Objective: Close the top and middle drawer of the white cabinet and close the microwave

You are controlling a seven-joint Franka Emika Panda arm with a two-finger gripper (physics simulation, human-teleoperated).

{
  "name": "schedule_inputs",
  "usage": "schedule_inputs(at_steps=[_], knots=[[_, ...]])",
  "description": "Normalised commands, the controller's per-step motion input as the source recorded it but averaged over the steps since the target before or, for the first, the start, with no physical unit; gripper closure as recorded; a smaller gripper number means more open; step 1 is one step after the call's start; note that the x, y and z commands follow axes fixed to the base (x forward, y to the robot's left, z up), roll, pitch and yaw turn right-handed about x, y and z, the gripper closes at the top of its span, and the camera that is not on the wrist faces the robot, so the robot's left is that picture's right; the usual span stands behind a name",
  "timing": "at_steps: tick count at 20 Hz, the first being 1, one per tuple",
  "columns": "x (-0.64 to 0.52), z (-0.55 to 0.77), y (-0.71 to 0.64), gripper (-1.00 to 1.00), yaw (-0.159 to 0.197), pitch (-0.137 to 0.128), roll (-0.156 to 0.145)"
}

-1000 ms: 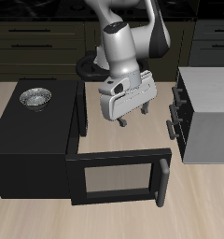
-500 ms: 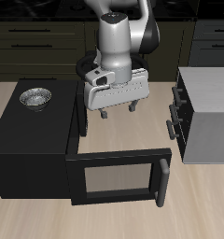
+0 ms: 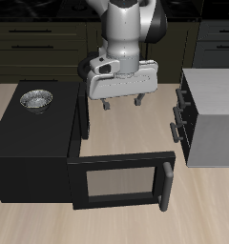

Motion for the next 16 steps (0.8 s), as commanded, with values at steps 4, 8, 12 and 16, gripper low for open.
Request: schedule_inputs(at_steps=[4, 8, 12, 16], knots=[[-0.02, 0.05, -0.04, -1.0, -0.012, 0.001, -0.027], [0.08, 0.19, -0.09, -1.0, -0.046, -0.007, -0.029], [0.07, 0.14, -0.09, -1.0, -0.021, -0.01, -0.023], [0.28, 0.08, -0.11, -1.0, -0.01, -0.003, -0.056]])
